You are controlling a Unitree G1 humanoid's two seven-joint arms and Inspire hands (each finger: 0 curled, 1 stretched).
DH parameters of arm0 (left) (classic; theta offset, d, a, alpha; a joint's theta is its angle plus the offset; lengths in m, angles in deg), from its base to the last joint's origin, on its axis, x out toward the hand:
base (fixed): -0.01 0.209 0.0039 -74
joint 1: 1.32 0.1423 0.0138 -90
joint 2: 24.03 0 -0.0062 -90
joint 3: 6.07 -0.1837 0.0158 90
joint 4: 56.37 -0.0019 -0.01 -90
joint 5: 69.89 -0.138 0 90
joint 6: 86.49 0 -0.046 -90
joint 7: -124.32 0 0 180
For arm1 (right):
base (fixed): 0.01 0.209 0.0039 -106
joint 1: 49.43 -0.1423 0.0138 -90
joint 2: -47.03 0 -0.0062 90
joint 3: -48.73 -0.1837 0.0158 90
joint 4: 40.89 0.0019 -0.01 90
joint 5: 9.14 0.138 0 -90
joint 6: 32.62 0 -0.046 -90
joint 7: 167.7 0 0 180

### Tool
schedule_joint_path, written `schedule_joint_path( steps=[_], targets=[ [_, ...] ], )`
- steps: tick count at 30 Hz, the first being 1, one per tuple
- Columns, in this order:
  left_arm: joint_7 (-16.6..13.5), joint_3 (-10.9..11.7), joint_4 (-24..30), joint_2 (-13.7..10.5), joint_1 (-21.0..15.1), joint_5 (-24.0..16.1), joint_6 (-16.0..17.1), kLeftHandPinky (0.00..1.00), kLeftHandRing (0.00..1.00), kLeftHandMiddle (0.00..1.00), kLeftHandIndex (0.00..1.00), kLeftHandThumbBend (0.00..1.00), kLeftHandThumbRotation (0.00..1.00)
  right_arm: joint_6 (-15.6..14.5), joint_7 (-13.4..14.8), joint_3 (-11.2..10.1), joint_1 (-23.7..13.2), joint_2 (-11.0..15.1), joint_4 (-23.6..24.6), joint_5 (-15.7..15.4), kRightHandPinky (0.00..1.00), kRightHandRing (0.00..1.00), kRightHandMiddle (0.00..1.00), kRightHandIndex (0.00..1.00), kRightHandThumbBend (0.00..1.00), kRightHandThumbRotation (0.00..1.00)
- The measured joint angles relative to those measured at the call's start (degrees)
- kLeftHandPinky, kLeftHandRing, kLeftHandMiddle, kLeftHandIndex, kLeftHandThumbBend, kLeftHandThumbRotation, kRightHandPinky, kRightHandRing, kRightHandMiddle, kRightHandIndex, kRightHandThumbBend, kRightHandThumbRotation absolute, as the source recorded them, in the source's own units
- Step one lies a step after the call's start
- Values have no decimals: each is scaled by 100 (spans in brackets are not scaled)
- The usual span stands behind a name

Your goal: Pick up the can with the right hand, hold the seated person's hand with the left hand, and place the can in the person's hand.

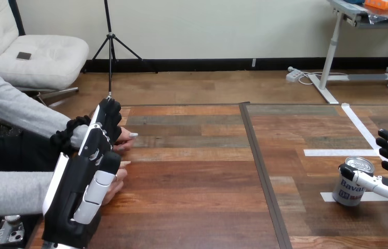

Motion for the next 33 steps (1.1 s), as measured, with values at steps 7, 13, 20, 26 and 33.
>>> schedule_joint_path(
  steps=[7,13,20,26,33],
  targets=[
    [-10,-1,1,0,1,1,-41,100,100,100,100,79,85,-14,-11,13,-1,0,-1,3,97,98,96,97,100,31],
    [-15,-1,1,0,2,-1,-57,100,100,100,100,79,85,-101,-105,14,-5,0,-1,28,99,99,97,98,100,31],
    [-26,-1,3,0,2,-4,-77,100,100,100,100,81,85,-135,-112,68,-5,0,-2,-36,97,98,97,98,100,33],
    [-27,-1,3,0,2,-6,-84,100,100,100,100,81,84,-180,-113,89,-5,0,-2,-86,97,98,97,98,100,33],
    [-26,0,2,0,2,-5,-83,100,100,100,100,81,84,-242,-139,88,-4,-1,-2,-74,97,99,97,98,100,31]
  ],
)
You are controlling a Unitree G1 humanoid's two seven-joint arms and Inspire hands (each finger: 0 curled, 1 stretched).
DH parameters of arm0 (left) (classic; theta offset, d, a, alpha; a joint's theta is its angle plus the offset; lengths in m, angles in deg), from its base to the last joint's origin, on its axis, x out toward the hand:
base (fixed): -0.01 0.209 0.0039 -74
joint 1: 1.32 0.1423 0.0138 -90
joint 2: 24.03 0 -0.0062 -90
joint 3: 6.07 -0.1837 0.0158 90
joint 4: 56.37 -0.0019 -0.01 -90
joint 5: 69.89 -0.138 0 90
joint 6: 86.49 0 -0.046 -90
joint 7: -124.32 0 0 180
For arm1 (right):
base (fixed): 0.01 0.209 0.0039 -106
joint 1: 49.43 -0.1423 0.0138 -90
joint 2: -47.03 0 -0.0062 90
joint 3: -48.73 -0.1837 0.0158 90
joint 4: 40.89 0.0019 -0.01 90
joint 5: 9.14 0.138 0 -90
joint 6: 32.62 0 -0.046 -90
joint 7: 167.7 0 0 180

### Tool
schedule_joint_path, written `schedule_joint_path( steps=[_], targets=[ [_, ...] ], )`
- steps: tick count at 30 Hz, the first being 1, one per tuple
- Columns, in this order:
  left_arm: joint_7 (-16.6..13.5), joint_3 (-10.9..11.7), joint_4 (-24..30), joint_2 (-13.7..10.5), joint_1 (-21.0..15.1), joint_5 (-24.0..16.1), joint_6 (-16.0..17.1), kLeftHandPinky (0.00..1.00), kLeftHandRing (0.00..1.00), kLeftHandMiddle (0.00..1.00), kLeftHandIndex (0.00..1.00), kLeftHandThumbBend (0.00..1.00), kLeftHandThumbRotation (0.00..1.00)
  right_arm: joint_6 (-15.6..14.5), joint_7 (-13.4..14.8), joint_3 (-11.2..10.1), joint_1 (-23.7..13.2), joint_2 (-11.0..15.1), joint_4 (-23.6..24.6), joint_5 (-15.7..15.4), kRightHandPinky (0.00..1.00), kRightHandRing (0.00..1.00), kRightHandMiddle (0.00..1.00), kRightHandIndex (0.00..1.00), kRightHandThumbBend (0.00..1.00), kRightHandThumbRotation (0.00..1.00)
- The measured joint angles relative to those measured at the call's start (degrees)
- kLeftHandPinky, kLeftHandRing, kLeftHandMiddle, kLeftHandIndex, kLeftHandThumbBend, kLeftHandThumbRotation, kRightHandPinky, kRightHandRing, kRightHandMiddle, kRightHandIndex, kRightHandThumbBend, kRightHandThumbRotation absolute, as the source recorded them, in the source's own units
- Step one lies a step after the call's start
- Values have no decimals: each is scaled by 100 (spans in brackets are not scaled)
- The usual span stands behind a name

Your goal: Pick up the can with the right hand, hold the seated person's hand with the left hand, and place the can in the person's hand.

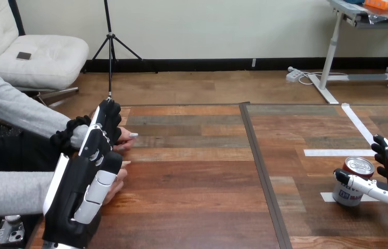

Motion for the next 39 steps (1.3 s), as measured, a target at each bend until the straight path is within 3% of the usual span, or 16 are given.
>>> schedule_joint_path(
  steps=[15,39],
  targets=[
    [66,3,-101,0,-12,14,191,100,100,100,100,76,85,-38,14,70,-1,0,-22,-55,87,93,93,94,100,29],
    [79,2,-112,-1,-8,20,114,100,100,100,100,77,84,-170,-29,111,-158,0,-238,-30,90,93,91,90,100,24]
  ],
)
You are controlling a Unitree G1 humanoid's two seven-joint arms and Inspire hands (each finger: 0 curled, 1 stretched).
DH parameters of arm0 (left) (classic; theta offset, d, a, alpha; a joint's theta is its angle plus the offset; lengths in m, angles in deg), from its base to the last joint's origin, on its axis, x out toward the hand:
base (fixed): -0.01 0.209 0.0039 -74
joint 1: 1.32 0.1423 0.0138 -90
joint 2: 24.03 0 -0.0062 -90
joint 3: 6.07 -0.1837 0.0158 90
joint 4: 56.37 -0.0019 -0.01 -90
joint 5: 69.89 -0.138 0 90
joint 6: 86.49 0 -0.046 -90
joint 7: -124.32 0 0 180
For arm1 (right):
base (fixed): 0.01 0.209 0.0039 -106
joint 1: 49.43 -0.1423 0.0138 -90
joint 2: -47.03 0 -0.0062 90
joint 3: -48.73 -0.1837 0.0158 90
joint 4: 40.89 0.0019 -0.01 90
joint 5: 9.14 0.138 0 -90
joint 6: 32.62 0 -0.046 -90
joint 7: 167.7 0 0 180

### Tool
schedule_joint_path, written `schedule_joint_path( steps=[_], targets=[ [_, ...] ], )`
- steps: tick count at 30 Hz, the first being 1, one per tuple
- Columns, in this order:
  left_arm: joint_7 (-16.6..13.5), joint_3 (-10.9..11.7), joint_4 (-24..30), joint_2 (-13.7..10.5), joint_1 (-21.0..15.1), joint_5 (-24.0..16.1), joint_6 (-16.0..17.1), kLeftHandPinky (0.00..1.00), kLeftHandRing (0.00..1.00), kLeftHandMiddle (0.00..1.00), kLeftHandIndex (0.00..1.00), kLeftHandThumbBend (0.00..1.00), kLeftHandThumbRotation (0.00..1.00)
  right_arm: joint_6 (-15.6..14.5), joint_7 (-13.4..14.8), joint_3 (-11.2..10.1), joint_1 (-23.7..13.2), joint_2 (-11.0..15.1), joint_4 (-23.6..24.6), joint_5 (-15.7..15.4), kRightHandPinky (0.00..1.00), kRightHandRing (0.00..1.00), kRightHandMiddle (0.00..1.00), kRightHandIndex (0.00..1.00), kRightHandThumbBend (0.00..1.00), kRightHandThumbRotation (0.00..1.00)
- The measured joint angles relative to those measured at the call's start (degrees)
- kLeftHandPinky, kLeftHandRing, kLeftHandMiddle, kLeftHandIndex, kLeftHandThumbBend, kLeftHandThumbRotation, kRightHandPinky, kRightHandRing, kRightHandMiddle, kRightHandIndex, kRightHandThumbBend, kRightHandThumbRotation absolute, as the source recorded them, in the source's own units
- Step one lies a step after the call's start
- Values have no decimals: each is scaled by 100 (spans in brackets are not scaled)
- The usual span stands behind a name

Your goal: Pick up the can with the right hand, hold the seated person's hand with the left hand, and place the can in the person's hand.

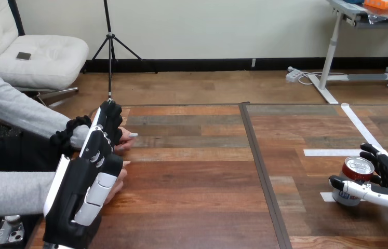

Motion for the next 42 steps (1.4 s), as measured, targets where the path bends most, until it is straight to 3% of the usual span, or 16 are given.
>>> schedule_joint_path(
  steps=[42],
  targets=[
    [19,9,-8,-15,0,-15,33,100,100,100,100,78,86,-186,60,82,-379,0,-277,-131,87,88,85,84,100,22]
  ],
)
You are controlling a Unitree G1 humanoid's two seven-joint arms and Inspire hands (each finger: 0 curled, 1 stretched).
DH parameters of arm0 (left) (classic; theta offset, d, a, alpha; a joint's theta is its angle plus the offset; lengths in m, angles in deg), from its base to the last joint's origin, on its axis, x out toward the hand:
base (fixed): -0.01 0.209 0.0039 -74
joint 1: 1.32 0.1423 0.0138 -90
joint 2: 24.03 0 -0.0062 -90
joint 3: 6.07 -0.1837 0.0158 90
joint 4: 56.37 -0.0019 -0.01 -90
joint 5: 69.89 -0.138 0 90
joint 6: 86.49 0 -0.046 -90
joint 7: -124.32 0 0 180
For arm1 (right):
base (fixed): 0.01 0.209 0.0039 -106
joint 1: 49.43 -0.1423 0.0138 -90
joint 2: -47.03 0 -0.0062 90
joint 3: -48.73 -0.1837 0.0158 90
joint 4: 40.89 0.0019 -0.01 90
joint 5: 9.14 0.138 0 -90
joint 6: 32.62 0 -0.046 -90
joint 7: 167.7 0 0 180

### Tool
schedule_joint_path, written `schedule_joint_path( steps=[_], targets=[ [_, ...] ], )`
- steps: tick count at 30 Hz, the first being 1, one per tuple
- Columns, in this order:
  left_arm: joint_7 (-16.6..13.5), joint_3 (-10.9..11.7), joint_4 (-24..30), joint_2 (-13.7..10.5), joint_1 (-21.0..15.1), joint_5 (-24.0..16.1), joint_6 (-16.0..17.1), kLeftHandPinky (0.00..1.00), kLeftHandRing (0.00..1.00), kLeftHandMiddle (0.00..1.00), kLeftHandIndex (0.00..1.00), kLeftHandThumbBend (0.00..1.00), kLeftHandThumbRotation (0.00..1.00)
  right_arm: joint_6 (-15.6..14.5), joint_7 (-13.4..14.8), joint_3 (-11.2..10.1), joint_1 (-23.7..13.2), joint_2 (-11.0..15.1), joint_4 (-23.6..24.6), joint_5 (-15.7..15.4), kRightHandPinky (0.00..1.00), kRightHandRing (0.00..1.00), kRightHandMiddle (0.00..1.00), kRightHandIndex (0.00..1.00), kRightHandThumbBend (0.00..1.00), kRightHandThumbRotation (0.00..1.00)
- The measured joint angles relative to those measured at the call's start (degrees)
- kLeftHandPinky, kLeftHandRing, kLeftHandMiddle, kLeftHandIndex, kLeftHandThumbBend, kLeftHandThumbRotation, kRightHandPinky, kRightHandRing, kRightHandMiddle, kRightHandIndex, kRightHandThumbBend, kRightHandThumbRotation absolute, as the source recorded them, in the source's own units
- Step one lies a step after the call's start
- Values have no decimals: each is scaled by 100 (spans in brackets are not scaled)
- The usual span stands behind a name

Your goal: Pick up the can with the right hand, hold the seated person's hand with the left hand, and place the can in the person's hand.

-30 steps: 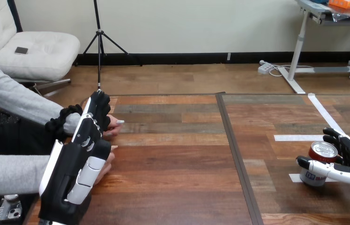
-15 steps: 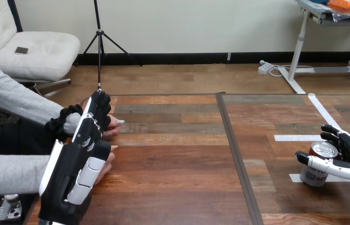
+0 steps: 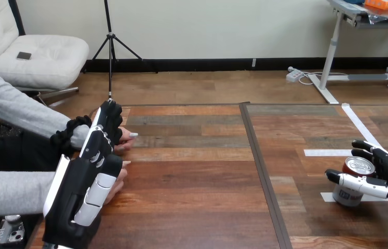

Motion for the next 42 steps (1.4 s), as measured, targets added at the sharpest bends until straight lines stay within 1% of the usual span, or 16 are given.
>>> schedule_joint_path(
  steps=[3,5,9,14,24,37,42],
  targets=[
    [-1,0,2,-7,0,-1,-23,100,100,100,100,78,86,0,47,26,-1,0,-20,-40,85,87,84,84,100,21],
    [-2,0,2,-12,1,-3,-32,100,100,100,100,76,85,0,74,39,-4,0,-41,-83,83,86,84,84,100,20],
    [1,0,2,-14,2,0,-28,100,100,100,100,74,85,-5,100,70,-4,1,-75,-114,81,86,84,83,100,20],
    [11,0,2,-19,1,2,-24,100,100,100,100,75,85,-42,104,104,-5,1,-85,-122,80,86,84,83,100,17],
    [2,1,2,-20,2,-5,-23,100,100,100,100,75,86,-130,94,109,-62,3,-85,-95,83,87,84,83,100,7],
    [-52,2,7,-19,2,-5,-24,100,100,100,100,74,86,-158,92,159,-90,6,-85,-126,83,86,83,82,100,3],
    [-68,3,11,-20,3,-2,-25,100,100,100,100,72,86,-169,92,175,-89,7,-85,-151,83,86,83,82,100,1]
  ],
)
